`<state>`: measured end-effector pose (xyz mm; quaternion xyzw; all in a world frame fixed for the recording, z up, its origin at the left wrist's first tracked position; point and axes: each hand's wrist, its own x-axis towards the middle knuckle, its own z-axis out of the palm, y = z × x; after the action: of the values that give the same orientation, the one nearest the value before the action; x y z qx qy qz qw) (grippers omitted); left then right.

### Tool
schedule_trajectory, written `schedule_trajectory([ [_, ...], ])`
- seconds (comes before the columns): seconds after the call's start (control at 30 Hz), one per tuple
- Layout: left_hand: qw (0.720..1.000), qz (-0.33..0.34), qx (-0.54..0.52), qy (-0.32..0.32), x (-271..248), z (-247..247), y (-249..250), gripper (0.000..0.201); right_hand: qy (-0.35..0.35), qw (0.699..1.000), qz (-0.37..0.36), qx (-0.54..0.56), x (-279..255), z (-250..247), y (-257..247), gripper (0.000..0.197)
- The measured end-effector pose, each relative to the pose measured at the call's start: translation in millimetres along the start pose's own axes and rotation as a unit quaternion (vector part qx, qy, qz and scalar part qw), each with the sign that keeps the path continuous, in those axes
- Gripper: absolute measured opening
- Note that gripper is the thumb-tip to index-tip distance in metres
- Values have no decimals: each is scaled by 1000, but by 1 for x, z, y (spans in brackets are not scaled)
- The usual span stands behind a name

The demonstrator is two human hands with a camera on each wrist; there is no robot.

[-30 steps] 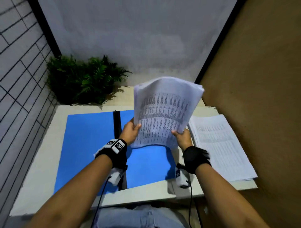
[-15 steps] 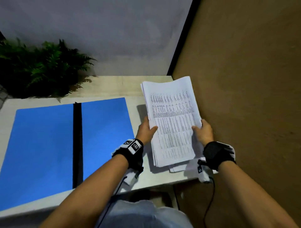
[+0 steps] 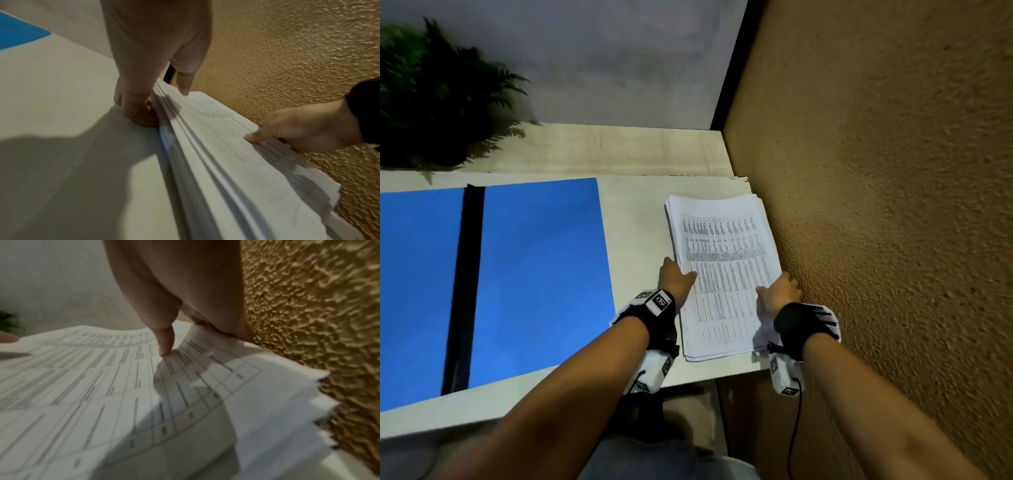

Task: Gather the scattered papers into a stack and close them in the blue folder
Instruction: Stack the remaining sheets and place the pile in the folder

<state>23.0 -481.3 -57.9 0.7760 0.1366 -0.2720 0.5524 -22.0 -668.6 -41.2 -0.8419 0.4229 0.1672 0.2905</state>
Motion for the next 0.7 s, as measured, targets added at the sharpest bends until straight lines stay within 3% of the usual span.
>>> schedule_trajectory([
  [0.1, 1000, -17, -7, -19, 11, 4, -4, 64, -10, 1000, -14, 19, 6, 6, 6, 71],
  [0.23, 999, 1, -21, -39, 12, 4, -13, 71, -34, 989, -7, 142, 10, 13, 10, 55],
  [0.37, 997, 77, -16, -25, 0, -14, -13, 59, -127, 941, -10, 312, -12, 0, 0, 47],
  [0.57, 965, 225, -132, 3, -42, -77, 35, 46, -142, 875, -179, 427, -58, -31, -48, 46],
  [0.7, 941, 291, -162, 66, -63, -134, 64, 35, -127, 852, -260, 436, -84, -35, -101, 36],
])
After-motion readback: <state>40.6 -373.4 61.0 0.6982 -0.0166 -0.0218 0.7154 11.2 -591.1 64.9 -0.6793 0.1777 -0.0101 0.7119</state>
